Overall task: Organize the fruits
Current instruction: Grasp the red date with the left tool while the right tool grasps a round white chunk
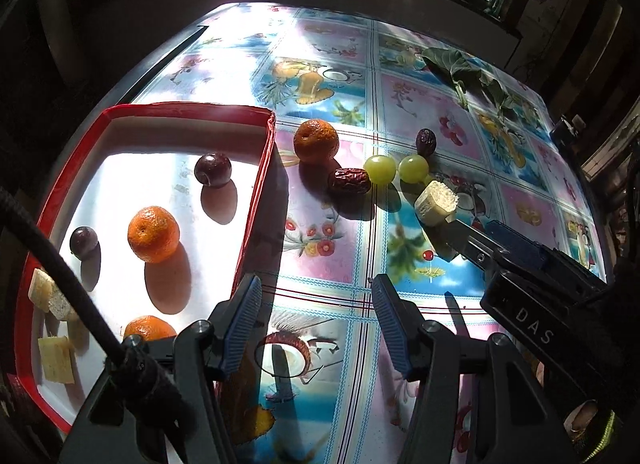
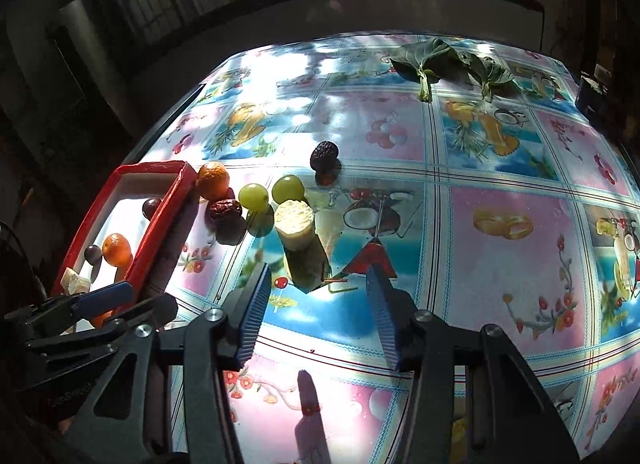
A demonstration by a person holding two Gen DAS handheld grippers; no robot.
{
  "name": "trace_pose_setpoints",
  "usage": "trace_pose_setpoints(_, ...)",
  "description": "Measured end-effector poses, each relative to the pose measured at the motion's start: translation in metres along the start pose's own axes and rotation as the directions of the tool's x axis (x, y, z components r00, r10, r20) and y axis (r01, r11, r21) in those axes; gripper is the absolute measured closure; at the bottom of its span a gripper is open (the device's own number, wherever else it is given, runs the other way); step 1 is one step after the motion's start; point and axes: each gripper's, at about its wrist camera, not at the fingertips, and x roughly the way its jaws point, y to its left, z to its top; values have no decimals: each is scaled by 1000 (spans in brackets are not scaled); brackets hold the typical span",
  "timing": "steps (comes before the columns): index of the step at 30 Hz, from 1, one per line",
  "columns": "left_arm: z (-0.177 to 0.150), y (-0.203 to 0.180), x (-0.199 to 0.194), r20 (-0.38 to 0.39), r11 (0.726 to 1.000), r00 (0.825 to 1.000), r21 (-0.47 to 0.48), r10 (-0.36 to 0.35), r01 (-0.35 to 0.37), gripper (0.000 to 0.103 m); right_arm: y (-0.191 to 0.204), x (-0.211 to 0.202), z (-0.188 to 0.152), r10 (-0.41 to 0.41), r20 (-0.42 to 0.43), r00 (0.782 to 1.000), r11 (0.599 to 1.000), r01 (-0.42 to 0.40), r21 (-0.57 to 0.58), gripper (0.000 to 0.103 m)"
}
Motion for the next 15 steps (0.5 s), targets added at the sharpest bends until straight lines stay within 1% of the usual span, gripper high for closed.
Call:
trace_pose_setpoints(4, 10, -1, 13, -9, 1000, 1000, 7, 6, -6, 46, 5, 28, 13, 33, -40, 999, 999, -33, -9, 53)
trace_pose_setpoints(5, 14, -1, 17, -16, 1000, 1000, 1, 8, -8, 46, 8, 29, 15, 32, -33, 999, 999, -33, -22, 53)
trace_pose_setpoints(6, 17, -2, 20, -16, 1000, 1000, 0, 11, -11, 46, 9, 31, 16, 32, -38, 999, 999, -34, -34, 57)
trace_pose_setpoints(7, 20, -4, 22, -10, 1000, 1000, 3, 18, -18, 46, 9, 32, 16, 32, -40, 999, 998, -33, -44, 67)
trace_pose_setpoints(8, 25, -6, 25, -12, 1000, 1000, 1, 28, -28, 46, 7, 32, 17, 39, -48, 998, 998, -41, -42, 74)
trace_pose_setpoints(9, 29, -7, 29, -16, 1000, 999, -7, 29, -29, 46, 4, 30, 16, 43, -48, 998, 999, -44, -30, 75)
trace_pose_setpoints(11, 38, -10, 38, -26, 999, 999, -20, 35, -36, 46, -6, 22, 12, 15, -39, 999, 1000, -15, 0, 75)
trace_pose_setpoints(15, 49, -18, 54, -34, 998, 997, -9, 67, -67, 46, -30, -3, -1, 33, -6, 999, 998, -33, 53, 75)
